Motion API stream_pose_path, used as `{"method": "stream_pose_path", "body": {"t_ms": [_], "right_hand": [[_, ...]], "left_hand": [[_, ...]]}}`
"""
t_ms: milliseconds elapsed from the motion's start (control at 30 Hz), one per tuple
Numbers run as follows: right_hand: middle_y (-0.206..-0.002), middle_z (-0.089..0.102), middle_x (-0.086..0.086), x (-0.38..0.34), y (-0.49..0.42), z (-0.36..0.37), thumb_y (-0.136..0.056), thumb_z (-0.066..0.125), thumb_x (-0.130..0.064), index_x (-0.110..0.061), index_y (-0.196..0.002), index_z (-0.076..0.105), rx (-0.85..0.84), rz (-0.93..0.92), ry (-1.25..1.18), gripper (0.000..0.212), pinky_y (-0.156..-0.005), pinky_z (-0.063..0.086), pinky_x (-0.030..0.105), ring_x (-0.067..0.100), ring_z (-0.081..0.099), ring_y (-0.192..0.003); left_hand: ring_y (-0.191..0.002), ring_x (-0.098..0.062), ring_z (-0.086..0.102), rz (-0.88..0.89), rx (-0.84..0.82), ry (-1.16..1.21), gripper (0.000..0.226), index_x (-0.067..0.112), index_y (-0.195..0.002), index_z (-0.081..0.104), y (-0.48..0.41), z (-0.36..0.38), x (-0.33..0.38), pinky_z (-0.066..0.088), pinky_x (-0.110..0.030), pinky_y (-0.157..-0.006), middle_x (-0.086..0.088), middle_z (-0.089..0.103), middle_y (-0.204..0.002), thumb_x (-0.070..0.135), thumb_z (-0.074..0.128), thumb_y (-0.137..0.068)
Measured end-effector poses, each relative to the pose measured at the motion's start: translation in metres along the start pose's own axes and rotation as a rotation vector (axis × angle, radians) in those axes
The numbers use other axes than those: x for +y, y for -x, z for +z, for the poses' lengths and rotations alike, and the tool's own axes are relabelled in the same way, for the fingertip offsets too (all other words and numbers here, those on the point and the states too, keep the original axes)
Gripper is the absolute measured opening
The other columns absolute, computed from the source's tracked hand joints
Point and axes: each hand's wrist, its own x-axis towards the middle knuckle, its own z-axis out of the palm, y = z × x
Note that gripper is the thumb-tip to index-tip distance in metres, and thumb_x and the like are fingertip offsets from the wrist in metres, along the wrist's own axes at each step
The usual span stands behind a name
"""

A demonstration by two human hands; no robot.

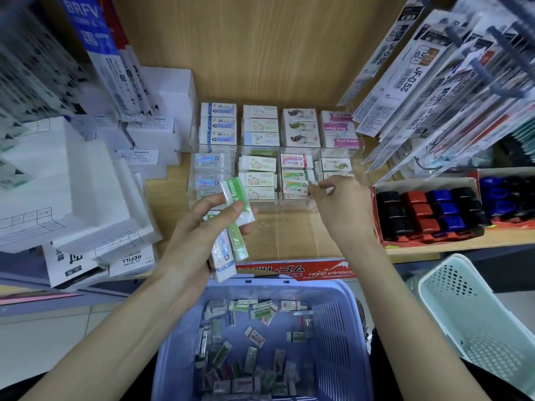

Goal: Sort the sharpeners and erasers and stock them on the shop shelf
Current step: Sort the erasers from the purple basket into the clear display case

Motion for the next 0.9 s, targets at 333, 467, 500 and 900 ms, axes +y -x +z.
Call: {"method": "stream_pose_path", "body": {"t_ms": [333,467,500,900], "right_hand": [[-0.117,0.060,0.004,0.019,-0.007,0.013,-0.092,0.053,-0.014,-0.015,-0.123,0.062,-0.167,-0.511,0.253,0.032,-0.093,0.038,0.043,0.031,0.048,-0.108],[-0.135,0.048,0.006,0.017,0.008,0.009,-0.092,0.054,-0.020,-0.015,-0.134,0.050,-0.100,-0.556,0.222,0.042,-0.105,0.031,0.041,0.029,0.038,-0.126],[-0.136,0.045,0.003,0.010,0.016,0.006,-0.093,0.053,-0.025,-0.018,-0.136,0.047,-0.102,-0.529,0.095,0.043,-0.107,0.029,0.034,0.022,0.035,-0.129],[-0.072,0.060,0.009,-0.034,0.052,0.016,-0.082,0.062,0.006,-0.009,-0.092,0.058,-0.448,0.203,-1.097,0.019,-0.058,0.048,0.024,0.017,0.057,-0.061]], "left_hand": [[-0.079,-0.014,0.070,-0.006,-0.085,-0.051,0.038,0.016,-0.113,0.063,0.005,-0.006,0.001,0.050,-0.033,-0.074,-0.006,0.074,-0.097,0.015,0.065,-0.074],[-0.078,-0.015,0.069,-0.014,-0.099,-0.061,0.033,0.014,-0.111,0.064,0.005,-0.010,0.001,0.053,-0.026,-0.064,-0.009,0.074,-0.098,0.014,0.064,-0.078],[-0.076,-0.015,0.069,-0.013,-0.105,-0.076,0.035,0.014,-0.111,0.064,0.006,-0.011,0.001,0.052,-0.026,-0.062,-0.009,0.074,-0.097,0.015,0.065,-0.076],[-0.080,-0.019,0.070,-0.156,-0.049,-0.010,0.048,0.008,-0.108,0.066,0.006,-0.022,-0.003,0.057,-0.032,-0.071,-0.010,0.073,-0.096,0.030,0.071,-0.066]]}}
